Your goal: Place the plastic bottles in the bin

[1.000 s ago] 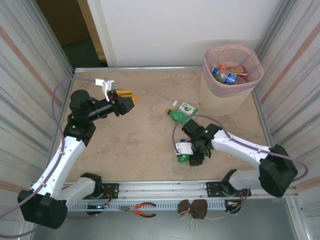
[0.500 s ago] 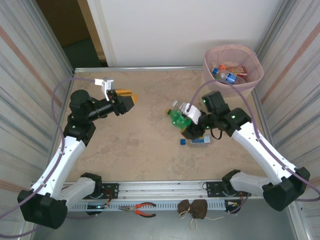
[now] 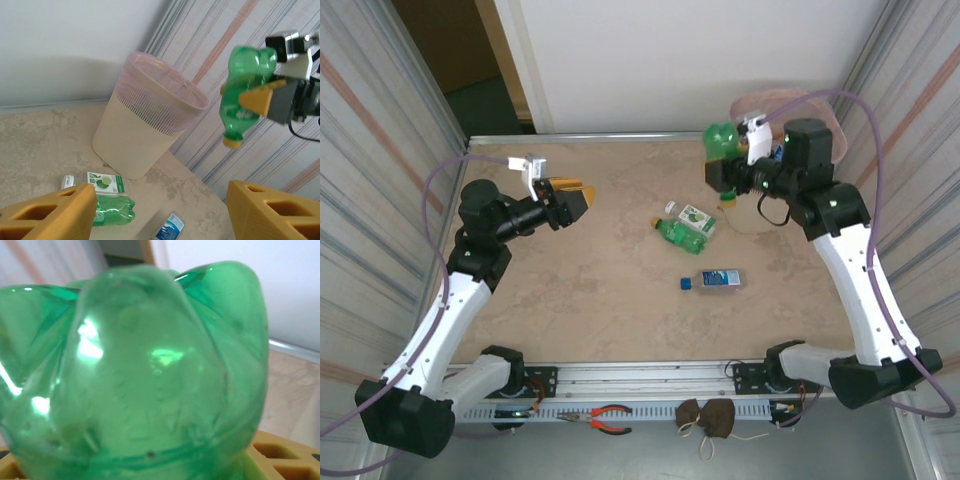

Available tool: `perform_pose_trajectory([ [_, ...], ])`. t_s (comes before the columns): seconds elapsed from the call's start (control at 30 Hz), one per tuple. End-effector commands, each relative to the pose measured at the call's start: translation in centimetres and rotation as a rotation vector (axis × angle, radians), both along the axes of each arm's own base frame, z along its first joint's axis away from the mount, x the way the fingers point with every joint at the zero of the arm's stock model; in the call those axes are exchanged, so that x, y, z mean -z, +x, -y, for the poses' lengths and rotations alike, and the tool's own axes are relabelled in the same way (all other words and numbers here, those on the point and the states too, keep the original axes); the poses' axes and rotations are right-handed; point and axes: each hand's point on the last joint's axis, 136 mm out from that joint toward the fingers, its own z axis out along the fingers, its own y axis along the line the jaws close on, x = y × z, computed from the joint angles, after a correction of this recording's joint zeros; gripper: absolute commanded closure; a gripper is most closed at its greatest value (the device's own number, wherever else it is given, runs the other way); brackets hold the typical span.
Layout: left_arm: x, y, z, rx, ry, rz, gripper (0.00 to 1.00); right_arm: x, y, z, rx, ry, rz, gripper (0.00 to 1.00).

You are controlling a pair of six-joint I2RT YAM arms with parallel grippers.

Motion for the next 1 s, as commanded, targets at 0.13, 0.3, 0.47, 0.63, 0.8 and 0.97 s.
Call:
perform_pose_trajectory([
  [0.13, -1.8, -0.1, -0.4, -0.018, -0.023, 0.035, 0.31, -3.7, 6.0, 6.5, 0.266, 0.112, 0.031, 0.5],
  [0.3, -1.9, 0.1, -0.4, -0.018, -0.023, 0.033, 0.31, -4.2, 9.7, 11.5, 0.379, 0.144, 0.051, 0.51],
  [0.47, -1.8, 0.3, -0.3, -0.018, -0.018, 0.031, 0.31, -3.3, 13.3, 17.0, 0.518, 0.125, 0.049, 0.53],
  [0.63, -1.6, 0.6, -0.1, -0.008, -0.01, 0.021, 0.31, -2.1, 16.1, 19.4, 0.543, -0.104, 0.131, 0.53],
  [0.8, -1.4, 1.0, 0.0, -0.003, -0.004, 0.013, 0.31, 1.1, 18.7, 19.5, 0.444, -0.375, 0.222, 0.55],
  [0.97, -1.0, 1.7, 0.4, 0.016, -0.005, -0.015, 0.31, 4.1, 21.0, 18.4, 0.272, -0.646, 0.356, 0.5],
])
